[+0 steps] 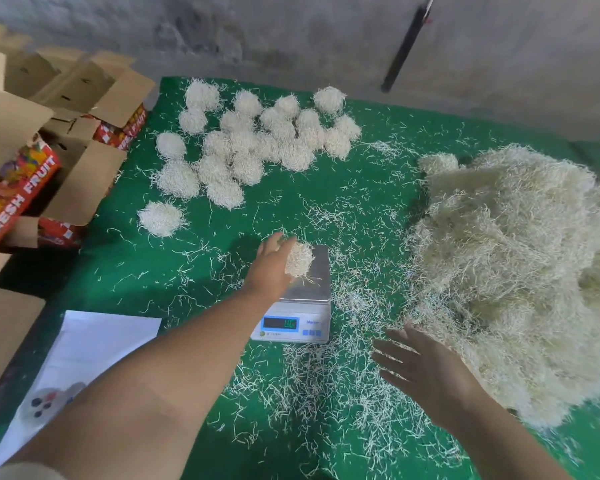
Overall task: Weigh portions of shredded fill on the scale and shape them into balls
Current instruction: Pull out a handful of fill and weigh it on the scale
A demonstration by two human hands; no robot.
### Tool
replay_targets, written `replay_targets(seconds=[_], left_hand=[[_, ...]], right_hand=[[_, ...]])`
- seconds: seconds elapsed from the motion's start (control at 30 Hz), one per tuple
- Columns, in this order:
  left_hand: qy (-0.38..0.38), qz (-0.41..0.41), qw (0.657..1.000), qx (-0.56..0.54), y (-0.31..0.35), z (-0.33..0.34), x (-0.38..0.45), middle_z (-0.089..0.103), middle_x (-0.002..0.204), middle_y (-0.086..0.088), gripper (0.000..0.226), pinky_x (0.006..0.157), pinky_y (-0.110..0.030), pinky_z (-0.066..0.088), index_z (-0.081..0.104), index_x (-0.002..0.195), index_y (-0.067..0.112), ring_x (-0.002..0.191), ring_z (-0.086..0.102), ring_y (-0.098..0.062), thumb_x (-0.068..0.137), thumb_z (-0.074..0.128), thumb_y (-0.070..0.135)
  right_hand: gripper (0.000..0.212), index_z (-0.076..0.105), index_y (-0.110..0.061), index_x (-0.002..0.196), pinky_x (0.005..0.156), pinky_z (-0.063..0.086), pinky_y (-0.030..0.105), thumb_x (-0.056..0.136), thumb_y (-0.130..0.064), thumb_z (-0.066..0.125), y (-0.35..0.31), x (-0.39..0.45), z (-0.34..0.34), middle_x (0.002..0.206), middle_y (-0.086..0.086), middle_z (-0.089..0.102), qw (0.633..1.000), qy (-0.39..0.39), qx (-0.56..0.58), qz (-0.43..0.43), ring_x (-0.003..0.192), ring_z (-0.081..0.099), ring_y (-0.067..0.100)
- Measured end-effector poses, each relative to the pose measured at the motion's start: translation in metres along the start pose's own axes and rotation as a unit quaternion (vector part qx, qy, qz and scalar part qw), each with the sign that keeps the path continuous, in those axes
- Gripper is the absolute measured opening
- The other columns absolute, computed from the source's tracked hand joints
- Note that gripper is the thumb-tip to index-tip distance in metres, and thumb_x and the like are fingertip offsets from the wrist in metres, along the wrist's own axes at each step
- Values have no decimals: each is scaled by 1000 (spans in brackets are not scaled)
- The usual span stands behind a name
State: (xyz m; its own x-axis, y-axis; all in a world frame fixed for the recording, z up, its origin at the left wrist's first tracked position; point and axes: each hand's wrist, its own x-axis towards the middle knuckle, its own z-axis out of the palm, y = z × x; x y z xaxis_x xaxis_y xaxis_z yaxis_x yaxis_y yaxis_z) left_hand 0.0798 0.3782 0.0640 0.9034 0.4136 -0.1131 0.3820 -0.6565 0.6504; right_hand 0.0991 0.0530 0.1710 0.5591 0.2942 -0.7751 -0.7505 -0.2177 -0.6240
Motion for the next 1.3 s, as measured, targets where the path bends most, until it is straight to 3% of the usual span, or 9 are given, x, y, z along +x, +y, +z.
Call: replay_targets(seconds=[0.1,0.33,0.43,0.63,0.93,1.3], left_hand=[[31,-8,999,35,-8,-6,-3,16,170,-3,102,125,-49,29,24,165,25,154,21,-28,83,85,13],[97,-55,994,2,-35,-14,-44,37,156,-6,87,121,-43,36,35,160,17,144,40,-24,87,83,21],[104,-61,993,1,-40,-15,-58,45,151,-10,77,119,-46,39,41,156,15,140,45,-27,90,80,19],[109,-56,992,-17,-42,-14,-80,62,136,-11,56,103,-48,52,53,146,11,123,60,-29,94,72,8],[97,-57,994,-20,-38,-12,-86,67,128,-9,50,95,-46,54,56,141,14,113,64,-29,94,70,7],[91,-53,994,2,-29,-8,-75,57,139,-5,57,99,-44,53,52,145,16,123,58,-26,93,75,18]], right_hand=[[47,58,-10,142,101,54,47,111,-44,46,7,-1,-5,126,11,76,1000,1,-10,5,120,71,33],[48,58,-8,141,98,55,46,111,-43,47,30,1,-15,126,12,76,999,10,-17,35,119,71,33],[46,59,-7,140,101,54,49,111,-41,48,37,2,-14,125,13,77,999,13,-14,36,119,71,35],[40,59,-8,138,91,57,44,112,-36,49,46,-2,-8,122,12,78,999,15,-12,35,116,72,34],[37,62,-8,134,91,58,45,110,-34,54,48,-9,-5,119,14,78,999,19,-5,29,114,74,35],[37,61,-6,135,91,57,45,111,-32,52,48,-7,-13,121,13,78,999,31,3,38,117,72,34]])
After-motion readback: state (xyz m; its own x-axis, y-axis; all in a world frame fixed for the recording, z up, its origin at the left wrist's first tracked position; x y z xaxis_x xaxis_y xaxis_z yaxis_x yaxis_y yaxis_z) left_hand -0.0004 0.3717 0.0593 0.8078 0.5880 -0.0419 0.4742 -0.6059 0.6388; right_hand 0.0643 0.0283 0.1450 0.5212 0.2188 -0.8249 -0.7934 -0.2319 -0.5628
